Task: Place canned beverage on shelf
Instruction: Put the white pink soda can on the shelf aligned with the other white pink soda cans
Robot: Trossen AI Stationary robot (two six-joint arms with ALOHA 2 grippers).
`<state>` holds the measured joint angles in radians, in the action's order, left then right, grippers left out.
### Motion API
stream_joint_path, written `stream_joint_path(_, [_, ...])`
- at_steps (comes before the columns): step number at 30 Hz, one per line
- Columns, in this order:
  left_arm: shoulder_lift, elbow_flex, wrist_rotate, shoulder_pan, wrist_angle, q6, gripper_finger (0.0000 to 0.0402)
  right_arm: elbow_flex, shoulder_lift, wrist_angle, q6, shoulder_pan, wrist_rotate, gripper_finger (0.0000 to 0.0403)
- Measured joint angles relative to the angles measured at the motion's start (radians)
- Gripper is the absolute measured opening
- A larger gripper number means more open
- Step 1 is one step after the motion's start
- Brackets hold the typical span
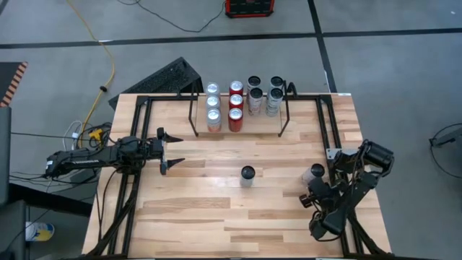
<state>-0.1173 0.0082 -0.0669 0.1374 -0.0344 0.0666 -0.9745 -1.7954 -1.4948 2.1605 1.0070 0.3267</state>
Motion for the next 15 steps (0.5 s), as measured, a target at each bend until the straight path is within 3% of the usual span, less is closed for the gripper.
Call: stream_joint_path(15, [0.000, 0.000, 0.000, 0.000, 0.000, 0.000, 0.0373, 0.000, 0.000, 0.033, -0.099, -0.139, 0.266, 0.0016])
